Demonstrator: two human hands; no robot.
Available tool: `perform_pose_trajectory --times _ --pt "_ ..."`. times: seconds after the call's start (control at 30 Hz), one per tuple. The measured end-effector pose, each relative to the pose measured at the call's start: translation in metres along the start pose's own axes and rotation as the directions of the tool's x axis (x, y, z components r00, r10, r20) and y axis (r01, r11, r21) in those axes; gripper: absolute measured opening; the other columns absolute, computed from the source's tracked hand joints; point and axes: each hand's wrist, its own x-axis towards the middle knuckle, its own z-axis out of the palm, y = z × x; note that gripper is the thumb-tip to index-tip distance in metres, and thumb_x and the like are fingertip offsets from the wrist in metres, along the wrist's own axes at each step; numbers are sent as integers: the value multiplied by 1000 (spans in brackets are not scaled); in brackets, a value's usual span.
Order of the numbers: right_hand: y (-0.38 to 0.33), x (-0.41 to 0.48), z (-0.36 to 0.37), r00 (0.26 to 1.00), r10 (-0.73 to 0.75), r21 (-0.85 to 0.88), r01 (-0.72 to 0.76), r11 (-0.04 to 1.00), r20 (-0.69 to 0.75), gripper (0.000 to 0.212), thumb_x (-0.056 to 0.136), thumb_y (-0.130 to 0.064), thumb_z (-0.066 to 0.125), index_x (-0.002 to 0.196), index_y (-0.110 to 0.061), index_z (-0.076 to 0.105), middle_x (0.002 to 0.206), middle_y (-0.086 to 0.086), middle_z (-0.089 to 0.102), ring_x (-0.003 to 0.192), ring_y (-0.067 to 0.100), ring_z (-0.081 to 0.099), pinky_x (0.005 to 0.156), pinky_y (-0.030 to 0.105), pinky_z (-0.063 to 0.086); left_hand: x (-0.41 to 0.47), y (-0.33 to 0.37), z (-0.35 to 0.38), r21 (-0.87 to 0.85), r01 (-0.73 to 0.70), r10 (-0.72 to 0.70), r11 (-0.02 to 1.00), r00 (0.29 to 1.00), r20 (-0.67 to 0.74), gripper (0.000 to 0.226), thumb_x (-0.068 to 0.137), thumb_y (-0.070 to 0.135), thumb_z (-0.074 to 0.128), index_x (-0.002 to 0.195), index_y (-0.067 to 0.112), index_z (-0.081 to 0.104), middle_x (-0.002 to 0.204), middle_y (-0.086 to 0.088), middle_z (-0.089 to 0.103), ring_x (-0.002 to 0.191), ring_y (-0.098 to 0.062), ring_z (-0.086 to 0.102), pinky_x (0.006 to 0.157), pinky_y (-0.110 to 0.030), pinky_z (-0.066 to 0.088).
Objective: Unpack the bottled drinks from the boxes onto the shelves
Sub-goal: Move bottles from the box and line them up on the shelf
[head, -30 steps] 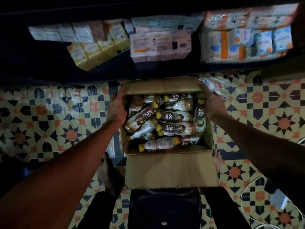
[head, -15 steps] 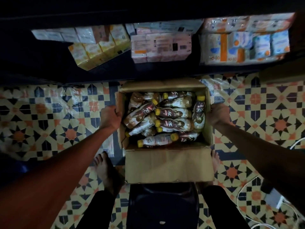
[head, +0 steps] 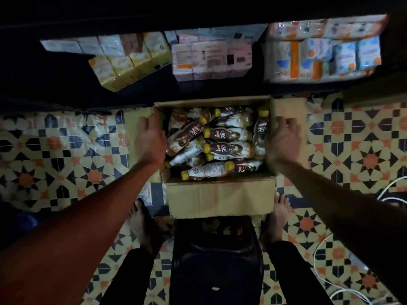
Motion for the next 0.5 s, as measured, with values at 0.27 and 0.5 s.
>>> perform_pose_trajectory --times 0.27,0.5 --pt "-36 -27 54 850 -243 -112 329 938 468 77 82 -44 78 145 -23 39 146 13 34 140 34 32 114 55 34 12 27 39 161 -83 -8 983 869 496 81 86 38 74 151 19 30 153 -13 31 136 -38 37 105 -52 42" --pt "-39 -23 73 891 -228 -178 316 932 392 68 88 -35 75 147 -27 42 145 12 37 138 35 35 117 58 26 11 26 47 248 47 -143 968 912 385 71 79 51 77 130 9 52 129 -13 52 102 -29 58 76 -36 53"
